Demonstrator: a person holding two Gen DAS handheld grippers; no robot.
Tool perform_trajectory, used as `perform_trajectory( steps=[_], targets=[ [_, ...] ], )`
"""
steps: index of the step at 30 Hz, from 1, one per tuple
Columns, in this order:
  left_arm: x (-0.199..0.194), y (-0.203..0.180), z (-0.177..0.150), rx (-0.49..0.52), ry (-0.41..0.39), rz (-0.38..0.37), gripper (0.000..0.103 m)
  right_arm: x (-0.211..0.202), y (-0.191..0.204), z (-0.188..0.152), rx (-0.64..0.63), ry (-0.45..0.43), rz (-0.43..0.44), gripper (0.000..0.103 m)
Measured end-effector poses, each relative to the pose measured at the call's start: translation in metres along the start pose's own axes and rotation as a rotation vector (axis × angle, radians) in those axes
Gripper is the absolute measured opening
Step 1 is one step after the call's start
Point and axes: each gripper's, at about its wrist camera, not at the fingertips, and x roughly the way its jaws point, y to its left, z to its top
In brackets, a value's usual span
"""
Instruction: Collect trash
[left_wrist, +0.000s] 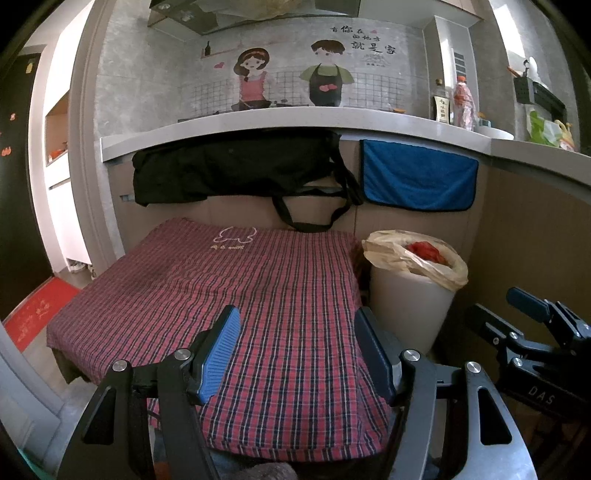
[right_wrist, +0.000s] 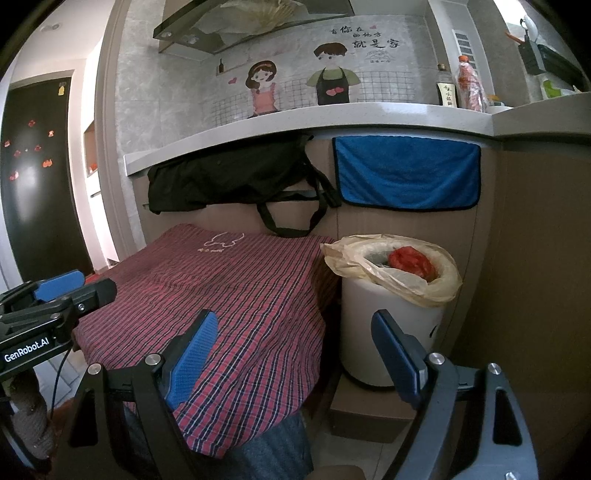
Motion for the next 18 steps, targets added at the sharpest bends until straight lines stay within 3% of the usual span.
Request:
perform_trajectory(
  steps=[18],
  targets=[
    [0.0034, 0.0053, -0.0008, 0.009, 0.01, -0.039, 0.065, -0.0021, 0.0004, 0.0005, 0.005, -0.001, -0.007, 0.083]
  ],
)
